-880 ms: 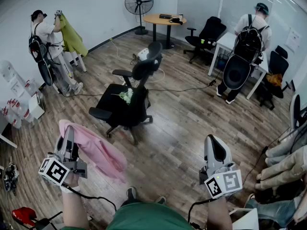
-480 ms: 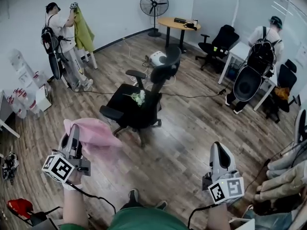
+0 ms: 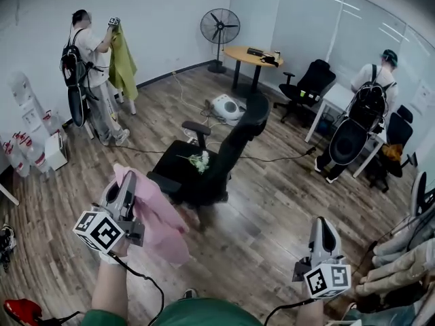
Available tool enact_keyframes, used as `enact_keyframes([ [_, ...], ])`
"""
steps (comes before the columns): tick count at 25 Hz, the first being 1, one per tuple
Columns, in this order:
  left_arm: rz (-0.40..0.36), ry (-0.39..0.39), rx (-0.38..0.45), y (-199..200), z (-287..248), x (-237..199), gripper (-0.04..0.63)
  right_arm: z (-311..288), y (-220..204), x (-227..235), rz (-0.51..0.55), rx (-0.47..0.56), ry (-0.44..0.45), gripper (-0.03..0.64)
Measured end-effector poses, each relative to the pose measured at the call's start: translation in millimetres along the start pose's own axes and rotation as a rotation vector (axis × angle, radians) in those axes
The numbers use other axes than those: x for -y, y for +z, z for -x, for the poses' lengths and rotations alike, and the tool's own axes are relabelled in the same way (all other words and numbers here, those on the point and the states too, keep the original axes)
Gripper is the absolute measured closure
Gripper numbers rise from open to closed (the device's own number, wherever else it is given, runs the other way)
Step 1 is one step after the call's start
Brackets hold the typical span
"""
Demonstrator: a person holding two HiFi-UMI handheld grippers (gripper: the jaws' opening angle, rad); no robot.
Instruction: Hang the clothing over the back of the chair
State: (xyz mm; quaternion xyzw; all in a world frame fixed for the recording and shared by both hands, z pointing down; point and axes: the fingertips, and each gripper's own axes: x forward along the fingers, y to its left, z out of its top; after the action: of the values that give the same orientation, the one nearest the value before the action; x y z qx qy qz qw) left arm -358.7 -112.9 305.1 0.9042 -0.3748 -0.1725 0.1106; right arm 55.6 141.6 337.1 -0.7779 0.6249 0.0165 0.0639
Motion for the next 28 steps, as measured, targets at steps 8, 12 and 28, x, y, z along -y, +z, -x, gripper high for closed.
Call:
enact_keyframes([
  [8, -0.038, -0.072, -0.067, -10, -31, -62, 0.568, -16, -13, -50, 0.064, -0.031, -0.091, 0.614],
  [12, -0.080, -0.094, -0.088, -11, -55, -76, 0.568, -32, -15, -56, 0.066, -0.054, -0.112, 0.614],
  [28, -0.154, -0.005, -0.101, -13, -170, -117, 0.568, -130, -37, -7, -0.027, -0.056, -0.048, 0.614],
])
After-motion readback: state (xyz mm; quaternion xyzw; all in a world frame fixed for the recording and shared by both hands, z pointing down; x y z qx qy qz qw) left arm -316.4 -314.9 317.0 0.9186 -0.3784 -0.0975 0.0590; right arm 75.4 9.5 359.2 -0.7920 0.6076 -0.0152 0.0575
